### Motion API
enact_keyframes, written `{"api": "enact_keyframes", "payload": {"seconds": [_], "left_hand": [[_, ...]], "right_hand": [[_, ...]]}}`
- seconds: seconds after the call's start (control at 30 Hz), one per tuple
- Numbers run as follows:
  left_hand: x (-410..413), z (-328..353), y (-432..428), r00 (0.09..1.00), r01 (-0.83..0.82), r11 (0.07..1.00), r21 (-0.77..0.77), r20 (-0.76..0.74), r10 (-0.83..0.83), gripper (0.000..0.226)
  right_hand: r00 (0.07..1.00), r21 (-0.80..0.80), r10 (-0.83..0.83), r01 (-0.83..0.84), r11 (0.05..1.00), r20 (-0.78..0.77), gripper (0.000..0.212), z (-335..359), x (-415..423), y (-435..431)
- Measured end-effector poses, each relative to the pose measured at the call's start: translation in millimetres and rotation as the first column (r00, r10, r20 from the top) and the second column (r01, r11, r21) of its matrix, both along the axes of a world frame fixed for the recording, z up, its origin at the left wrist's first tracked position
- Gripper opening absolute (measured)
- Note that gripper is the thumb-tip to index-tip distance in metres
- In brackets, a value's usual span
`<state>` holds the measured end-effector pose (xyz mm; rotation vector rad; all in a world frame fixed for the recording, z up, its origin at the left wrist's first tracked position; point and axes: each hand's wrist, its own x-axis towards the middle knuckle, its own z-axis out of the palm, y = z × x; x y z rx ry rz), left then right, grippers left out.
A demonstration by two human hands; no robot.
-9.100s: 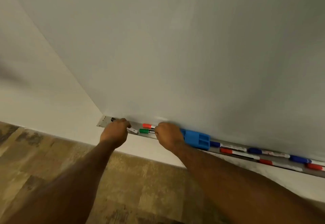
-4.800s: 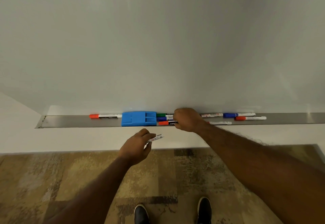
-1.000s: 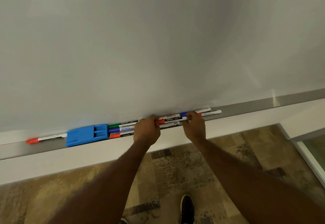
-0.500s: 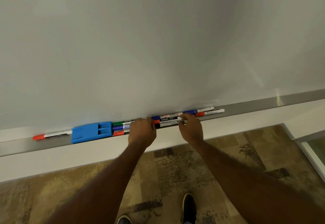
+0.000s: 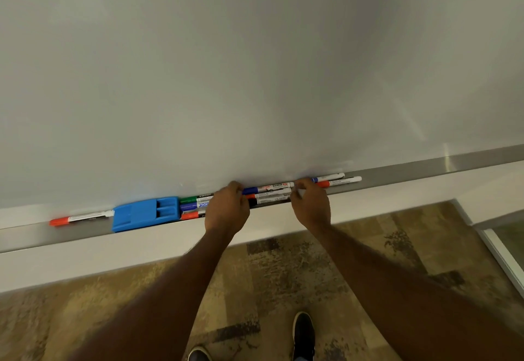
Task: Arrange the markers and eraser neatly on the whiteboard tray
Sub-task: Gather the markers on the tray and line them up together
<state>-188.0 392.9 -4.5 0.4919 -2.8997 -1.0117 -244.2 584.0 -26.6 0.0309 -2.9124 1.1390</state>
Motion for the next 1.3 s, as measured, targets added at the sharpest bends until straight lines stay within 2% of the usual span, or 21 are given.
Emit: {"api": "enact_keyframes", "payload": {"seconds": [0.07,0.2,0.53,0.6,0.77,0.93,1.1,1.23,1.3], "left_hand": [[-2.7,1.4,3.0,0.997,-0.077,0.991,0.106,0.026,0.074,0.018],[-7.8,1.0,7.4,0.991,-0.13,0.969,0.209,0.04,0.124,0.018],[-11.3,-4.5,12.8,0.985,-0.171,0.939,0.299,0.079,0.154,0.017],[-9.6,-2.5,11.0,0.987,-0.156,0.959,0.238,0.073,0.142,0.018],[-6.7,-3.0,4.3,0.996,0.001,1.0,0.011,0.091,-0.002,0.026],[-7.0,-5.0,4.9,0.983,0.112,0.982,-0.155,0.163,-0.087,0.022],[-6.0,-1.9,7.6,0.97,0.183,0.945,-0.271,0.205,-0.129,0.022],[-6.7,-4.1,4.6,0.974,0.219,0.913,-0.345,0.133,-0.184,0.024],[-6.5,-9.5,1.3,0.962,0.268,0.882,-0.387,0.064,-0.265,0.028]], "right_hand": [[0.999,-0.07,-0.016,0.018,0.997,0.031,0.021,2.5,-3.3,-0.7],[0.997,-0.116,-0.02,0.029,0.993,0.073,0.032,2.3,-8.0,-1.1],[0.988,-0.196,-0.004,0.035,0.98,0.157,0.034,-0.5,-10.9,-6.6],[0.989,-0.193,0.015,0.014,0.981,0.15,0.035,-1.5,-8.8,-7.7],[0.992,-0.036,0.117,-0.115,0.993,0.047,0.028,-10.2,-1.6,-9.8],[0.984,0.11,0.18,-0.179,0.978,-0.004,0.032,-13.6,1.2,-10.2],[0.97,0.307,0.241,-0.226,0.924,-0.011,0.034,-17.1,0.2,-5.9],[0.952,0.373,0.3,-0.256,0.892,-0.063,0.036,-15.1,2.0,-4.9],[0.923,0.369,0.38,-0.334,0.867,-0.058,0.039,-13.5,5.0,-7.0]]}}
